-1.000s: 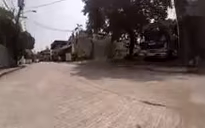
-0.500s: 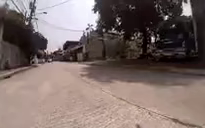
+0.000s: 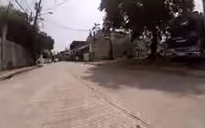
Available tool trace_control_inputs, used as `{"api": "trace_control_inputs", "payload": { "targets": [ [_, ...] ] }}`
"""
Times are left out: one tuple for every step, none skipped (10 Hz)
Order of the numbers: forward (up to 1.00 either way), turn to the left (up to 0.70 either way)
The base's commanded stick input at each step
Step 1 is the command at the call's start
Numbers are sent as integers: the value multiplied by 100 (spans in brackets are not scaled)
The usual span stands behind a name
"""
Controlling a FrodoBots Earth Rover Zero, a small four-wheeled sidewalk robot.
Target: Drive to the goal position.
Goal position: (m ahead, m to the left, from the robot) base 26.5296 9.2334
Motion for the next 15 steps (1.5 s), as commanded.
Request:
{"api": "trace_control_inputs", "payload": {
  "targets": [
    [100,0],
    [100,9],
    [100,29],
    [100,40],
    [100,40],
    [100,40],
    [100,16],
    [100,0],
    [100,0],
    [100,5],
    [100,36],
    [100,40],
    [100,39],
    [100,20],
    [100,9]
  ]
}}
